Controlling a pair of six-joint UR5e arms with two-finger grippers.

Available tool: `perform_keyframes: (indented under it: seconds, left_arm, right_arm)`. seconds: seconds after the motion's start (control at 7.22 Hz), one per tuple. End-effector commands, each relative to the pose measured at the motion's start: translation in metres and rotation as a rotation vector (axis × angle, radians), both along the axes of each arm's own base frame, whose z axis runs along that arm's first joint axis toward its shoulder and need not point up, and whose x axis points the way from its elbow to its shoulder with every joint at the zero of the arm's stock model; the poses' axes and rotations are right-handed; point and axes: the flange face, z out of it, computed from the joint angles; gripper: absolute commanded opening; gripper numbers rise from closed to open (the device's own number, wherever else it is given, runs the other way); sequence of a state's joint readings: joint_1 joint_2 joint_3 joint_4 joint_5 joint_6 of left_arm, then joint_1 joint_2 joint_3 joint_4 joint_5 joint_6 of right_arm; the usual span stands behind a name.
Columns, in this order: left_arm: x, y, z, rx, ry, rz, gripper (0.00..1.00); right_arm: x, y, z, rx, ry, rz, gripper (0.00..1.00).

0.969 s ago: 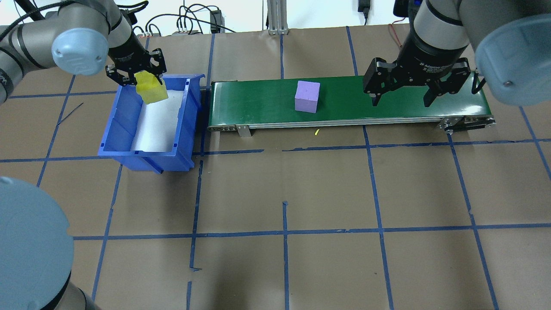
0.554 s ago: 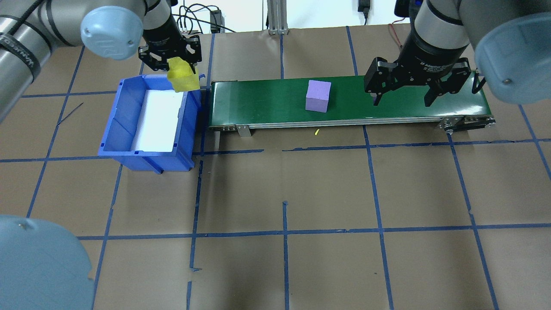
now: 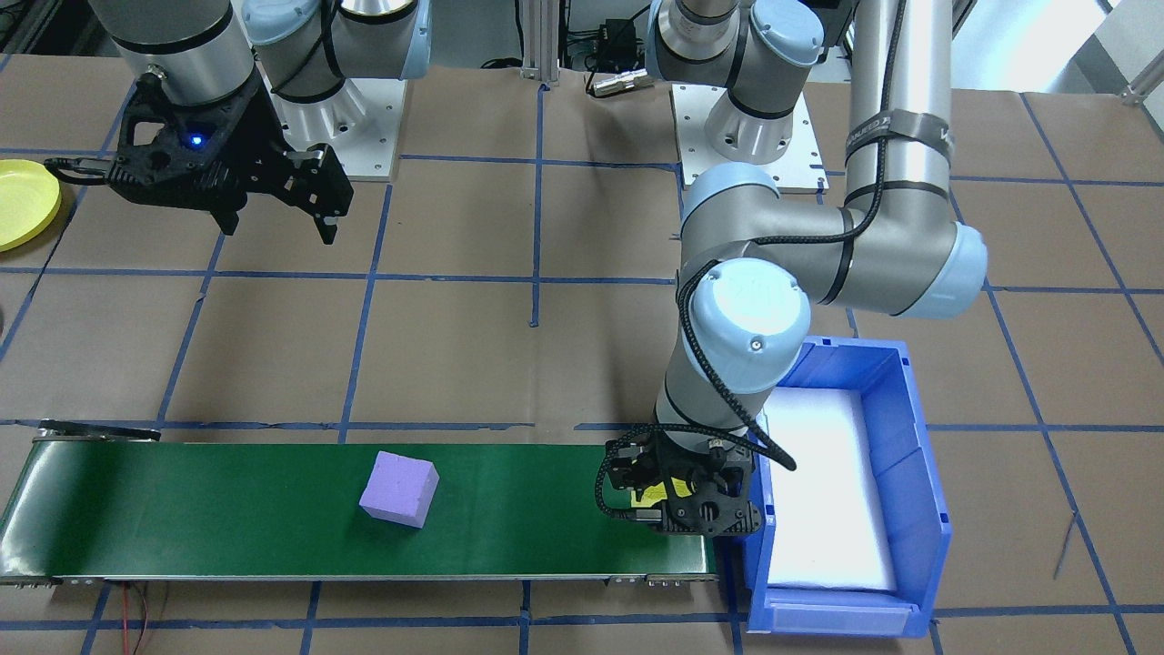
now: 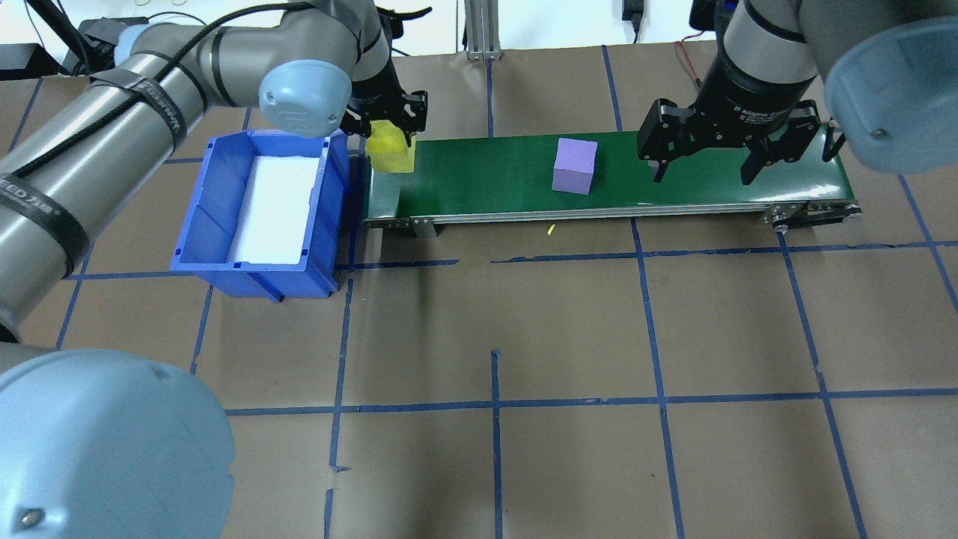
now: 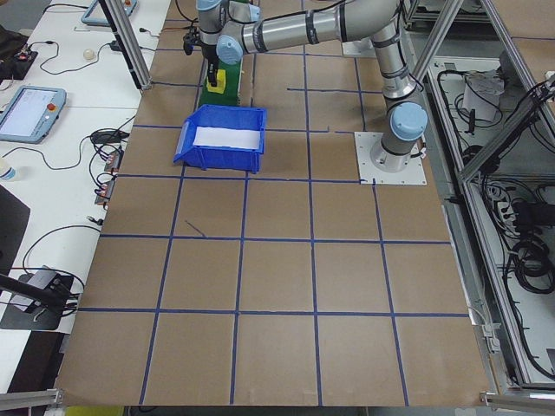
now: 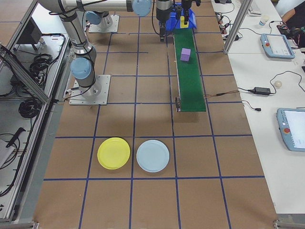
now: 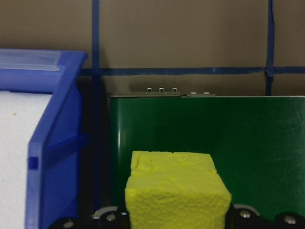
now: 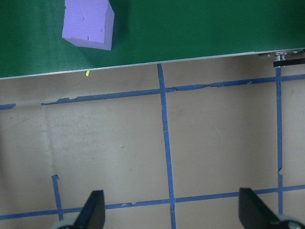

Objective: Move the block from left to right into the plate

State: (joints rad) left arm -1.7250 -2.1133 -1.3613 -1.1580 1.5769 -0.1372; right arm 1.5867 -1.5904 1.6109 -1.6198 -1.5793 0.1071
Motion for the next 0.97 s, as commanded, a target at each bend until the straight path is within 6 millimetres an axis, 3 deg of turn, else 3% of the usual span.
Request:
perform_keyframes:
  seconds: [0.0,0.14,0.28,0.55,0.69,0.83]
  left_arm:
    - [-0.004,0.007,-0.032,0.030,-0.007,-0.014,0.33]
    - [-0.003,0.013,-0.047,-0.016,0.006,-0.020,0.76]
    - [-0.003,0.013,-0.045,-0.042,0.004,-0.093,1.00]
    - [-0.001,0.021,-0.003,-0.087,-0.004,-0.100,1.00]
    - [0.004,0.037,0.029,-0.053,-0.013,-0.078,1.00]
    - [0.016,0.075,0.076,-0.009,-0.034,-0.066,1.00]
  right_arm:
    - [-0.013,-0.007,-0.004,0.009,-0.001,-0.024,1.00]
    - [-0.015,-0.008,-0.004,0.009,-0.001,-0.028,1.00]
    - [-0.016,-0.008,-0.002,0.006,0.001,-0.027,1.00]
    - [-0.019,-0.010,-0.003,0.003,0.016,-0.032,1.00]
    - [-0.023,-0.011,-0.005,0.012,0.018,-0.038,1.00]
    - [-0.026,-0.012,-0.007,0.015,0.016,-0.046,1.00]
